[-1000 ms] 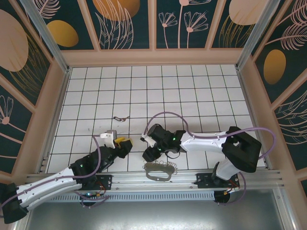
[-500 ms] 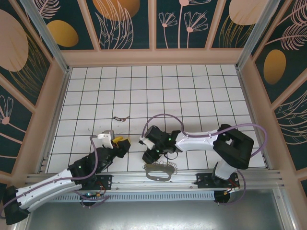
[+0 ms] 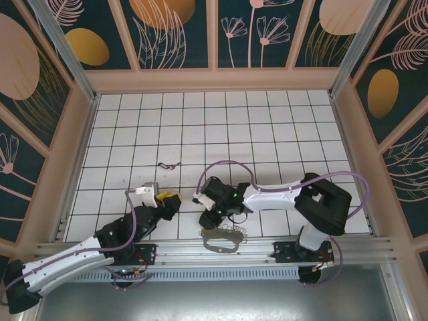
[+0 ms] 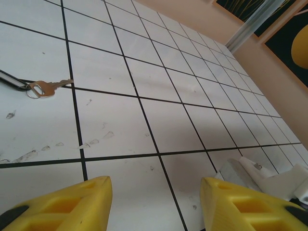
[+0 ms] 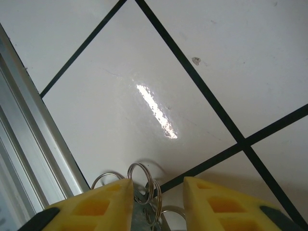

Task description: Put the keys on the keyring

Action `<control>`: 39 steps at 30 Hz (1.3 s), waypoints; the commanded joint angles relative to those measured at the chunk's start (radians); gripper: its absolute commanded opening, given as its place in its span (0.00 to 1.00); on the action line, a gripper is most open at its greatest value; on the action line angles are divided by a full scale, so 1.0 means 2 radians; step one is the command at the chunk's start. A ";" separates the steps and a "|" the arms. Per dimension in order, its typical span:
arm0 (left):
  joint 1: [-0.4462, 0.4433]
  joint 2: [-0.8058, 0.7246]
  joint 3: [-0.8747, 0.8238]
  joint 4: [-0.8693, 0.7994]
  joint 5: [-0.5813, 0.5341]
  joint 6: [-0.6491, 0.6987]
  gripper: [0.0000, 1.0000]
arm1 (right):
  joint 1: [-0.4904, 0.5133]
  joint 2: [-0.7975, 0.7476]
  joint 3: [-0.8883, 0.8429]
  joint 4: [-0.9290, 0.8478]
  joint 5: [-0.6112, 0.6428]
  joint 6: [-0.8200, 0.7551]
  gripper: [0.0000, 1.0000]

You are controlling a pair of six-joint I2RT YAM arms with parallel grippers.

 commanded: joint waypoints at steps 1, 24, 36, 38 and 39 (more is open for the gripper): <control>0.002 -0.005 -0.003 0.001 -0.008 0.005 0.51 | 0.004 0.009 0.009 -0.011 -0.011 -0.009 0.31; 0.003 -0.001 0.003 -0.002 -0.007 0.018 0.52 | -0.033 -0.061 -0.014 0.000 0.002 -0.019 0.00; 0.003 0.094 0.032 0.054 0.019 0.046 0.52 | -0.133 -0.124 -0.074 0.080 0.012 -0.002 0.00; 0.003 0.099 0.032 0.060 0.019 0.047 0.52 | -0.147 -0.114 -0.089 0.103 0.013 0.006 0.00; 0.002 0.100 0.033 0.062 0.018 0.047 0.52 | -0.154 -0.107 -0.096 0.114 0.017 0.010 0.00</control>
